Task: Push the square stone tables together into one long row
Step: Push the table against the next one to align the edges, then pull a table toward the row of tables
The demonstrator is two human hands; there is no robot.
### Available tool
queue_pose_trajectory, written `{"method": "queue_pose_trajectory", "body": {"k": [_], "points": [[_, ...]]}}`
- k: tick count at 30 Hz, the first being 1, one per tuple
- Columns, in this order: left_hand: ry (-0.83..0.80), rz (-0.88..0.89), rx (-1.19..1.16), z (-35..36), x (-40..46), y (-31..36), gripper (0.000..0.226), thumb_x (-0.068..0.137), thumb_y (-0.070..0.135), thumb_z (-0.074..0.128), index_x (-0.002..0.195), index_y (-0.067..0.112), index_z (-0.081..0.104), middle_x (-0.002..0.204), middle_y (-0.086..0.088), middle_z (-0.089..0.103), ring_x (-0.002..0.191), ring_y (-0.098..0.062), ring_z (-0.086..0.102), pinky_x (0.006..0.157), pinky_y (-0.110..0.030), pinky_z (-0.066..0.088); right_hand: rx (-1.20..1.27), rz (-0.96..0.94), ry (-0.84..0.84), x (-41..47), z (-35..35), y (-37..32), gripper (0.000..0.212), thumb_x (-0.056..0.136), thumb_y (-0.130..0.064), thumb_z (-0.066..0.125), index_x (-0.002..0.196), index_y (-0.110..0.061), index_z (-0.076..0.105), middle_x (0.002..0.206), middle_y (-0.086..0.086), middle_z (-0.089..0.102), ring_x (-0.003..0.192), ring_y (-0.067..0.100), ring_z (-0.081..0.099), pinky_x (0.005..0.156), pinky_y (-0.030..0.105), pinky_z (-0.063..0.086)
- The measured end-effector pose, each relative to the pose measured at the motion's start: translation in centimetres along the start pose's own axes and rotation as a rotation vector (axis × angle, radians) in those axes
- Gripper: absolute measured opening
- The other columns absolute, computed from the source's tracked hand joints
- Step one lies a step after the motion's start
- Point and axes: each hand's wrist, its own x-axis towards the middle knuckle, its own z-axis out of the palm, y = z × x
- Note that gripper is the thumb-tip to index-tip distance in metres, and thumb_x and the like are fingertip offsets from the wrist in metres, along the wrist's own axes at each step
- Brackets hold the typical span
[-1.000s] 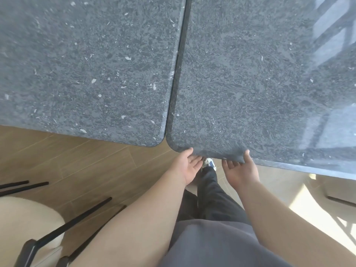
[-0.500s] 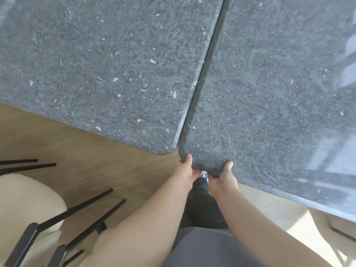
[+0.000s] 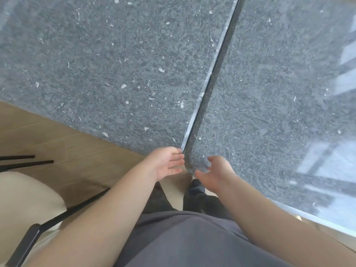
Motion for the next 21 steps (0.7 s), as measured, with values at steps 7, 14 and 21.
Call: {"method": "queue_pose_trajectory", "body": {"k": [7,14,21], "points": [[0.014,0.210,0.090,-9.2,-3.0,7.6,0.022,0.105,0.006,0.041,0.103,0.008,0.062,0.105,-0.013,0.073,0.095,-0.027,0.071,0.084,-0.041,0.056,0.322,-0.052,-0.133,-4.8,3.8,-4.5,0.046,0.104,-0.009,0.043,0.148,0.003,0.039,0.149,0.019,0.049,0.138,0.033,0.049,0.104,0.043,0.048],[-0.044,0.484,0.149,-14.0,-7.3,16.2,0.026,0.103,0.001,0.040,0.101,0.009,0.065,0.096,-0.010,0.075,0.087,-0.024,0.072,0.080,-0.038,0.057,0.571,-0.243,-0.233,-11.0,6.9,-5.9,0.042,0.106,-0.009,0.037,0.147,0.000,0.042,0.128,0.016,0.060,0.126,0.030,0.055,0.096,0.041,0.049],[-0.180,0.726,0.166,-12.1,-12.0,21.9,0.027,0.100,-0.003,0.041,0.099,0.010,0.065,0.091,-0.007,0.077,0.084,-0.023,0.074,0.076,-0.038,0.057,0.611,-0.554,-0.198,-17.8,8.0,-8.7,0.019,0.102,-0.012,0.050,0.114,-0.007,0.064,0.102,0.010,0.071,0.096,0.025,0.071,0.081,0.036,0.057]]}}
